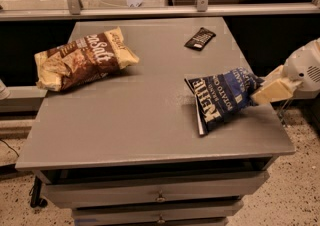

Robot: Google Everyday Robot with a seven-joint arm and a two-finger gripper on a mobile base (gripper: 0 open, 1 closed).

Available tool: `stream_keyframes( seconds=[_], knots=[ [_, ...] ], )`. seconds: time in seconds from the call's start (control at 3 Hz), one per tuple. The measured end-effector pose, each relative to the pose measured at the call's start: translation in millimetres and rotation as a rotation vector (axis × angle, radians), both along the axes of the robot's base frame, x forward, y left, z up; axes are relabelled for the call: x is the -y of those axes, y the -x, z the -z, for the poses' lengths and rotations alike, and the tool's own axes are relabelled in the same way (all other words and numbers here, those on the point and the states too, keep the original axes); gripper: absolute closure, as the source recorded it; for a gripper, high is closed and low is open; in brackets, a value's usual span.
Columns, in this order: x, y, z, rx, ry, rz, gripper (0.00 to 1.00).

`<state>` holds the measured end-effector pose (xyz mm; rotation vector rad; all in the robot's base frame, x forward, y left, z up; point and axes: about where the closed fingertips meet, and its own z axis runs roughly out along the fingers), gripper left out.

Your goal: Pick blue chip bag

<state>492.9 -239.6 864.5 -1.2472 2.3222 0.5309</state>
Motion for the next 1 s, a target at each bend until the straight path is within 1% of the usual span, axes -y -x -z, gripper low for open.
stream_keyframes(
  seconds=[0.33,0.67,1.0],
  knots=[
    [-4,3,-52,0.083,-0.061,0.027,1.00],
    [3,6,-107,0.163,-0.095,0.106,1.00],
    [2,6,-112,0.169,-0.099,0.112,1.00]
  ],
)
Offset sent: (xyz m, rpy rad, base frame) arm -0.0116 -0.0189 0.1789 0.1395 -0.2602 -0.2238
